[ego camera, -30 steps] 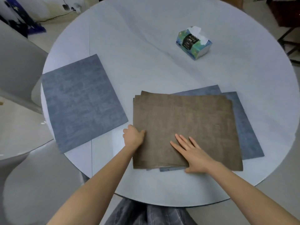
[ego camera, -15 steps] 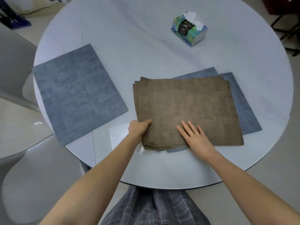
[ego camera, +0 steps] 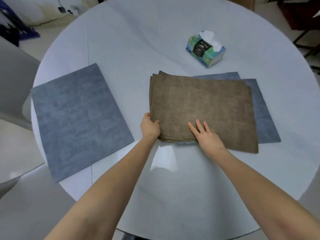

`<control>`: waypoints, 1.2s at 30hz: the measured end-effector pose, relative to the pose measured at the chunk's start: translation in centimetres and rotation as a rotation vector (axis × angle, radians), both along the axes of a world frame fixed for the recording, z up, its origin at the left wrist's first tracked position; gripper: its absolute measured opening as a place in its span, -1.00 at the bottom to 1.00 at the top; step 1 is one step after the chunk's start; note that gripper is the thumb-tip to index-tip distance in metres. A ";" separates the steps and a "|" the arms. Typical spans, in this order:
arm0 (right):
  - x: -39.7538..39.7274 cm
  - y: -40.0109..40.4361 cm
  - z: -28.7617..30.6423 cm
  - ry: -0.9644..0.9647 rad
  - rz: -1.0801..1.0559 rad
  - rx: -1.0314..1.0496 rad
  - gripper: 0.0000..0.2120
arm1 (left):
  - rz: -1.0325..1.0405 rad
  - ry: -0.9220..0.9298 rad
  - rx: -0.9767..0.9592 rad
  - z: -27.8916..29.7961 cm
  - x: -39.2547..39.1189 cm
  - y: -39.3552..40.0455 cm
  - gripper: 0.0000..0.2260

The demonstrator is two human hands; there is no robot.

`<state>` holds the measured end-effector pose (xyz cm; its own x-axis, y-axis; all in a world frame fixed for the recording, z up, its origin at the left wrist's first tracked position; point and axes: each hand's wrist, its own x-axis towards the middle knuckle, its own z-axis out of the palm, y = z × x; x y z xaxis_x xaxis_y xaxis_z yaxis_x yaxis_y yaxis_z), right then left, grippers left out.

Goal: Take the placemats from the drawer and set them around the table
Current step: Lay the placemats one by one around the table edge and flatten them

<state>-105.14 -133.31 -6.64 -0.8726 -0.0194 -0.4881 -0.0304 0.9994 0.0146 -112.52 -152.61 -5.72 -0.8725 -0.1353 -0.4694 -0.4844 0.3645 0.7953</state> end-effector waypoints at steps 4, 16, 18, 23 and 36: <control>-4.9 0.8 -0.7 0.001 -0.013 -0.020 -0.17 | -0.032 0.101 -0.072 -0.1 -3.4 0.9 -0.59; -9.1 4.5 -0.7 -0.089 -0.011 -0.260 -0.21 | 0.148 0.145 -0.203 -1.0 -4.6 1.4 -0.73; -8.8 6.0 -0.4 -0.115 -0.003 -0.338 -0.21 | 0.162 0.114 -0.234 -1.1 -4.5 1.1 -0.78; -8.0 8.5 0.0 -0.046 0.066 -0.277 -0.31 | 0.113 0.094 -0.369 -1.2 -4.6 0.6 -0.88; -8.4 9.8 0.5 0.104 0.048 -0.280 -0.25 | 0.005 0.042 -0.446 0.8 -6.3 3.1 -0.83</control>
<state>-113.58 -123.47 -6.11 -0.9125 -0.1827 -0.3660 -0.0903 0.9626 -0.2555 -118.80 -149.54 -4.97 -0.8884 -0.3203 -0.3288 -0.4576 0.6740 0.5800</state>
